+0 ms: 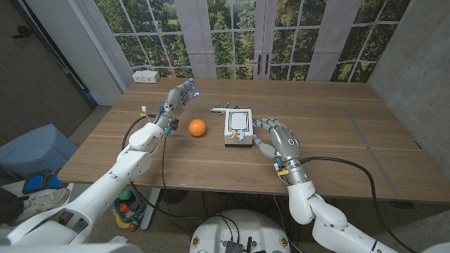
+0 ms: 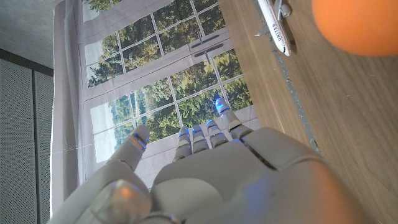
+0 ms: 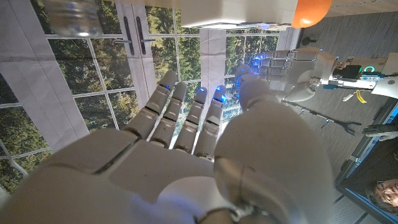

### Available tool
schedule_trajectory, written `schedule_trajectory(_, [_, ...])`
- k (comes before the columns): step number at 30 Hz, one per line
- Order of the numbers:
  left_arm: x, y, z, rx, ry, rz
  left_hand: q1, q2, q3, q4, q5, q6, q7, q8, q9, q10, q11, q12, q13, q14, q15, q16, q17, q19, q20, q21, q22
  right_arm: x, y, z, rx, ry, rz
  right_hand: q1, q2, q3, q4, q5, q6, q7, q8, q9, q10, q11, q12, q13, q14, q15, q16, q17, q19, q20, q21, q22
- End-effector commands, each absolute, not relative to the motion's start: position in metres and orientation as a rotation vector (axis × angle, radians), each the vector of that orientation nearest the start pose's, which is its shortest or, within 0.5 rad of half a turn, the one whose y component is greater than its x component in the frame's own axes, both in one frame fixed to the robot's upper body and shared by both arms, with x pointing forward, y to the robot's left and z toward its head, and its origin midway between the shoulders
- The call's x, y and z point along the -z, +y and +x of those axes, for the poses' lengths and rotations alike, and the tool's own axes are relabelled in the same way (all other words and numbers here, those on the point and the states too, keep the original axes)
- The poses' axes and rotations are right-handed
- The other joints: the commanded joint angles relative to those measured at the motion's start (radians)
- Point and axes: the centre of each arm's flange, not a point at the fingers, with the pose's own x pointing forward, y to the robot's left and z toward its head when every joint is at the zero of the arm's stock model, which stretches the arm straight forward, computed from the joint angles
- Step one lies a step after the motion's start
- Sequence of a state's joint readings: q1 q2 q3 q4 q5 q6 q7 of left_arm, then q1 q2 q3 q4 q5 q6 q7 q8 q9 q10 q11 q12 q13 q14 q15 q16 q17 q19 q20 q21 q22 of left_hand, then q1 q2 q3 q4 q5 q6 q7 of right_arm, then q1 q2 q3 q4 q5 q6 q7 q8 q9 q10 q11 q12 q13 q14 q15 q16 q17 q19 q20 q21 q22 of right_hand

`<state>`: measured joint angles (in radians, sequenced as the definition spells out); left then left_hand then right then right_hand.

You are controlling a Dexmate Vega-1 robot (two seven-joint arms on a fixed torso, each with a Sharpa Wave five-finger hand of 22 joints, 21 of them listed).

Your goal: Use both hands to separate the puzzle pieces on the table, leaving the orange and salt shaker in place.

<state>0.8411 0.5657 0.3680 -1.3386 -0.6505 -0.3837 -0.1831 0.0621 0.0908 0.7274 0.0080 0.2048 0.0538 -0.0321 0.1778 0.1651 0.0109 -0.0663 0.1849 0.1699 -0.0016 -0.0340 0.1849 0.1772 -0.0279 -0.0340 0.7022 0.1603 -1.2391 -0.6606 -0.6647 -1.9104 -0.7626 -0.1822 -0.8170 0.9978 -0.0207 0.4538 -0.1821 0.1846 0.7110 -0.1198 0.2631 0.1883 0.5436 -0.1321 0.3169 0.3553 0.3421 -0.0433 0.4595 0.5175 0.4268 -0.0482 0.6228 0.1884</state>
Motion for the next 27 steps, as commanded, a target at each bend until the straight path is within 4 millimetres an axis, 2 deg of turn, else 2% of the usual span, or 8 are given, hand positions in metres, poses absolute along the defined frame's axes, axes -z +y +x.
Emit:
schedule_trajectory(1, [0.001,0.289,0.628,0.357,-0.715,0.055,-0.012,0.049,0.005,-0.001,0.005,0.010,0.000,0.004,0.006,0.007,-0.003,0.006,0.003,0.006,-0.027,0.006,0.001,0.006,-0.006,-0.003,0.005,0.144,-0.142,0.478,0.291,-0.996,-1.101,0.021,0.000,-0.011,0.001,-0.003,0.005,-0.002,0.002,0.006,-0.016,-0.002,-0.012,0.004,-0.012,-0.173,0.001,0.001,0.000,-0.008,0.004,0.004])
schedule_trajectory(12, [0.000,0.292,0.626,0.356,-0.721,0.056,-0.014,0.048,0.005,-0.001,0.005,0.011,0.000,0.003,0.006,0.008,-0.004,0.005,0.003,0.007,-0.028,0.006,0.001,0.008,-0.006,-0.008,0.006,0.153,-0.140,0.481,0.260,-1.002,-1.141,0.064,0.000,-0.022,0.004,-0.007,-0.015,-0.012,-0.012,0.006,-0.052,-0.003,-0.029,0.008,-0.035,-0.174,-0.003,0.006,-0.016,-0.017,0.004,0.004])
schedule_trajectory(27, [-0.005,0.296,0.620,0.363,-0.737,0.072,-0.018,0.045,0.003,0.000,0.005,0.013,-0.002,0.003,0.006,0.009,-0.003,0.005,0.003,0.007,-0.028,0.006,0.002,0.012,-0.006,-0.016,0.006,0.160,-0.131,0.493,0.231,-1.053,-1.154,0.095,0.011,-0.027,0.007,-0.004,-0.018,-0.010,-0.016,0.007,-0.062,-0.004,-0.035,0.012,-0.054,-0.174,-0.005,0.012,-0.032,-0.025,0.004,0.005])
